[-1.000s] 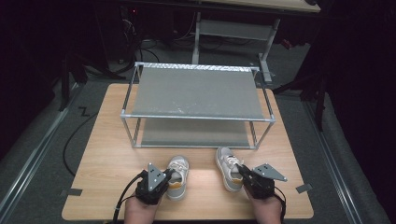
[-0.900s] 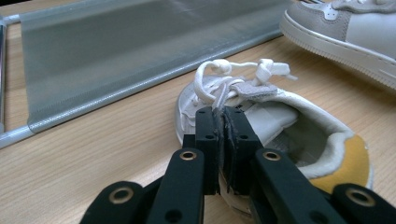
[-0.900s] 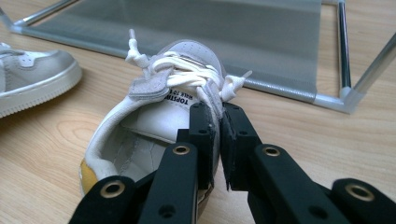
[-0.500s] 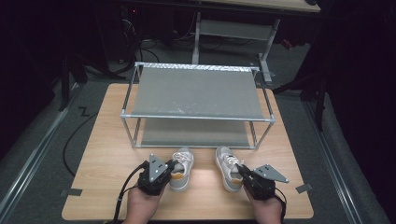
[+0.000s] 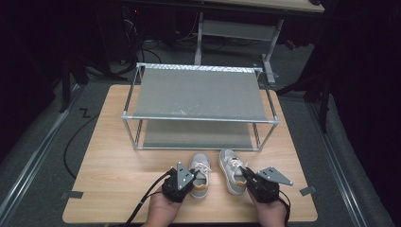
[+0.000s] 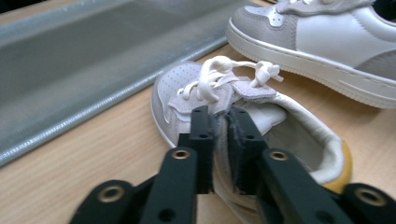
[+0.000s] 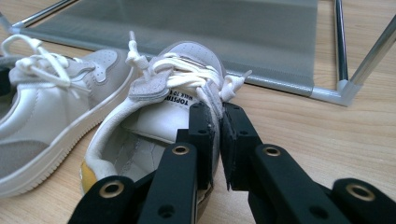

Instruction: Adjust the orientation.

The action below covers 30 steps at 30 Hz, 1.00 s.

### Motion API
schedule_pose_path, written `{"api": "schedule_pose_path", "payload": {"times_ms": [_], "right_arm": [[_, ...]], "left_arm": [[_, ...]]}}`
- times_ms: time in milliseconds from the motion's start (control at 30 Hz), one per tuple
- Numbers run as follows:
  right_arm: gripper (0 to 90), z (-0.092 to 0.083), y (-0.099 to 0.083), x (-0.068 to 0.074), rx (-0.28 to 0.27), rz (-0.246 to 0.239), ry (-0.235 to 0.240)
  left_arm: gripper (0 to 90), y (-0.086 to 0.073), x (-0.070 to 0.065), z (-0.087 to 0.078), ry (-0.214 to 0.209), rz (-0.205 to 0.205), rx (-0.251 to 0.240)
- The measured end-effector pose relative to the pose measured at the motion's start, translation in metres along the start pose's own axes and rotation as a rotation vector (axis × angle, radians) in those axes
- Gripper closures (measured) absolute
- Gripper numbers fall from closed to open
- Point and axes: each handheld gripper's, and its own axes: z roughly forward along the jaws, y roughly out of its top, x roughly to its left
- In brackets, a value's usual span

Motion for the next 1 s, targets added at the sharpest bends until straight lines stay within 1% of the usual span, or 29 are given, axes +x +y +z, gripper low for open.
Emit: {"api": "schedule_pose_path", "payload": {"times_ms": [33, 67, 100, 133, 167, 200, 233, 267, 300, 333, 367, 400, 433, 467, 500, 533, 600, 633, 667, 700, 733, 767, 800, 833, 933, 1000], "right_arm": [[83.3, 0.000, 0.000, 0.000, 0.000, 0.000, 0.000], [83.3, -0.001, 0.000, 0.001, 0.000, -0.003, -0.001], [83.2, -0.001, 0.000, 0.001, 0.000, -0.005, 0.000], [83.2, -0.001, 0.000, 0.001, 0.000, -0.008, -0.001], [83.2, -0.001, 0.000, 0.001, 0.000, -0.008, -0.001], [83.2, 0.000, -0.001, 0.001, 0.001, -0.009, -0.003], [83.2, 0.003, -0.001, 0.001, 0.009, -0.008, -0.008], [83.1, 0.004, -0.001, 0.002, 0.014, -0.010, -0.013], [83.1, 0.004, -0.001, 0.002, 0.014, -0.010, -0.013], [83.1, 0.006, -0.001, 0.004, 0.024, -0.015, -0.029], [83.1, 0.006, -0.001, 0.004, 0.024, -0.015, -0.029], [82.9, 0.008, -0.001, 0.007, 0.033, -0.018, -0.041], [82.9, 0.008, -0.001, 0.007, 0.033, -0.018, -0.041], [82.7, 0.010, 0.000, 0.012, 0.038, -0.030, -0.049], [82.7, 0.010, 0.000, 0.012, 0.038, -0.030, -0.049], [82.0, 0.013, -0.001, 0.018, 0.047, -0.047, -0.051], [80.5, 0.015, -0.001, 0.028, 0.055, -0.079, -0.050], [80.5, 0.015, -0.001, 0.028, 0.055, -0.079, -0.050], [80.0, 0.016, -0.001, 0.033, 0.050, -0.093, -0.055], [79.6, 0.017, 0.000, 0.041, 0.057, -0.080, -0.006], [78.6, 0.018, 0.001, 0.046, 0.055, -0.061, 0.012], [78.6, 0.018, 0.001, 0.046, 0.055, -0.061, 0.012], [78.3, 0.021, 0.001, 0.051, 0.050, -0.063, 0.022], [78.2, 0.025, 0.003, 0.059, 0.051, -0.093, 0.029], [77.9, 0.026, 0.003, 0.059, 0.046, -0.082, 0.036], [77.4, 0.026, 0.003, 0.056, 0.042, -0.081, 0.049]], "left_arm": [[76.1, 0.000, 0.000, 0.000, 0.000, 0.000, 0.000], [68.9, -0.001, 0.005, -0.012, -0.045, -0.024, -0.017], [64.6, -0.002, 0.007, -0.019, -0.065, -0.028, -0.024], [61.1, -0.003, 0.010, -0.025, -0.077, -0.036, -0.038], [60.5, -0.003, 0.010, -0.025, -0.077, -0.036, -0.038], [60.5, -0.006, 0.014, -0.032, -0.070, -0.047, -0.056], [60.4, -0.009, 0.017, -0.035, -0.068, -0.062, -0.066], [60.5, -0.016, 0.025, -0.038, -0.070, -0.117, -0.078], [60.8, -0.016, 0.025, -0.038, -0.070, -0.117, -0.078], [60.9, -0.021, 0.029, -0.035, -0.078, -0.167, -0.052], [60.9, -0.021, 0.029, -0.035, -0.078, -0.167, -0.052], [60.9, -0.022, 0.029, -0.032, -0.085, -0.163, -0.035], [60.9, -0.022, 0.027, -0.028, -0.098, -0.144, -0.020], [61.9, -0.023, 0.022, -0.022, -0.093, -0.115, -0.003], [62.9, -0.023, 0.022, -0.022, -0.093, -0.115, -0.003], [63.4, -0.023, 0.018, -0.017, -0.092, -0.099, 0.004], [64.7, -0.022, 0.018, -0.017, -0.092, -0.092, 0.000], [64.8, -0.022, 0.018, -0.017, -0.092, -0.092, 0.000], [64.8, -0.022, 0.018, -0.017, -0.091, -0.095, -0.003], [64.7, -0.022, 0.018, -0.017, -0.093, -0.097, -0.001], [64.7, -0.024, 0.020, -0.018, -0.097, -0.098, 0.005], [64.7, -0.024, 0.020, -0.018, -0.097, -0.098, 0.005], [64.7, -0.024, 0.020, -0.018, -0.099, -0.100, 0.007], [65.8, -0.024, 0.020, -0.017, -0.098, -0.102, 0.005], [66.0, -0.025, 0.021, -0.017, -0.098, -0.101, 0.009], [66.3, -0.025, 0.021, -0.016, -0.096, -0.105, 0.009]]}}
